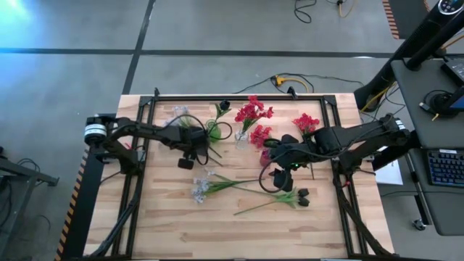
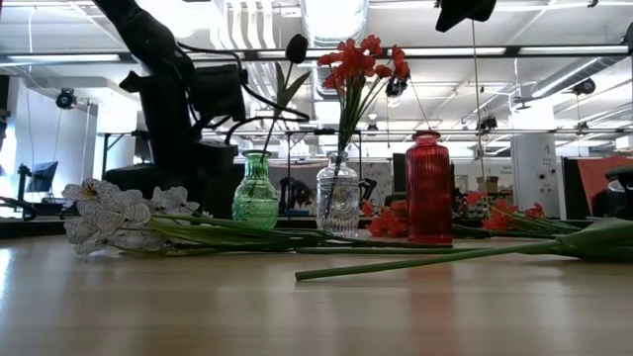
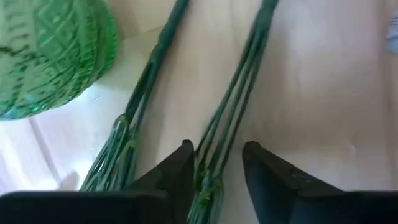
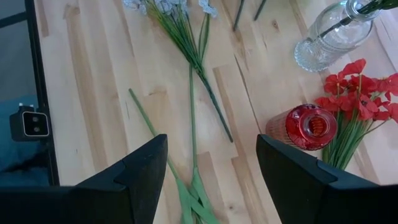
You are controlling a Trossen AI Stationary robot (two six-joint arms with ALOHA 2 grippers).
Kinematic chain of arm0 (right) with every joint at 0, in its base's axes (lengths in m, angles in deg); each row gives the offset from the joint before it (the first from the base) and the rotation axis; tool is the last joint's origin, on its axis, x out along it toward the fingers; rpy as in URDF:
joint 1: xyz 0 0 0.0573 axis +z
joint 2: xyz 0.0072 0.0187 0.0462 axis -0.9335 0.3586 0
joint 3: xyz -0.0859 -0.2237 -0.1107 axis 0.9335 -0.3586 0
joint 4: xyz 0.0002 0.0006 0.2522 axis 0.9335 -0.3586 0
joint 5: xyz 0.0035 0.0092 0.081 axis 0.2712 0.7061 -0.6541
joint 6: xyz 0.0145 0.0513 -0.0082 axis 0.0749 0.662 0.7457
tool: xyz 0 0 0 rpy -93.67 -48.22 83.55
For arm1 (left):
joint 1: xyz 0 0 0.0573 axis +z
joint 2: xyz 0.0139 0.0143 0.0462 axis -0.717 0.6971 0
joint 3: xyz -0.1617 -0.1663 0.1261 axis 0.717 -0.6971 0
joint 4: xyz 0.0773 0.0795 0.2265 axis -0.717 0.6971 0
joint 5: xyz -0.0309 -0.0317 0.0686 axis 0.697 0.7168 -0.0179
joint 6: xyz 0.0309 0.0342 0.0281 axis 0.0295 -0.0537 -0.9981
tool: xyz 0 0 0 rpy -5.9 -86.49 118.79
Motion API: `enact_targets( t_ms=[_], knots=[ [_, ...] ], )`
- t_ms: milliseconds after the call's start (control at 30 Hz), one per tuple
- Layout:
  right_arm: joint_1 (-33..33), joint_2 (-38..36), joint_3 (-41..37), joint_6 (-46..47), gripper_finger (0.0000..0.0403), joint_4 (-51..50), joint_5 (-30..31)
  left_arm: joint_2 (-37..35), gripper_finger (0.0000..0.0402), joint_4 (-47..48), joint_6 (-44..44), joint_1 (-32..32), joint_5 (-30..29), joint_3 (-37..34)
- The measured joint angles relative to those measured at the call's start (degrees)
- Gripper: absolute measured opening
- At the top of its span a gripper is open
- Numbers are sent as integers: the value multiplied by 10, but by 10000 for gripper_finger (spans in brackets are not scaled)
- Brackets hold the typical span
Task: Sort flowers into vase by color
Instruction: Put the middle left white flowers into the red vase
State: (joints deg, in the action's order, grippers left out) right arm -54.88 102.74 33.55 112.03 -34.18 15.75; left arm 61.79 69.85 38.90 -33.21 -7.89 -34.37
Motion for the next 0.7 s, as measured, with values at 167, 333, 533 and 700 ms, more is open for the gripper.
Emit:
enact_targets(
  t_ms=[167,333,533,700],
  knots=[
    [0,0,0,0,238,0,0,0,61,0,1,10,-2,0],
    [0,0,0,0,238,0,0,0,13,2,2,10,-4,-1],
    [0,0,0,0,238,0,0,0,2,23,17,7,-4,3],
    [0,0,0,-7,238,0,5,0,1,97,57,-1,-4,34]
  ],
)
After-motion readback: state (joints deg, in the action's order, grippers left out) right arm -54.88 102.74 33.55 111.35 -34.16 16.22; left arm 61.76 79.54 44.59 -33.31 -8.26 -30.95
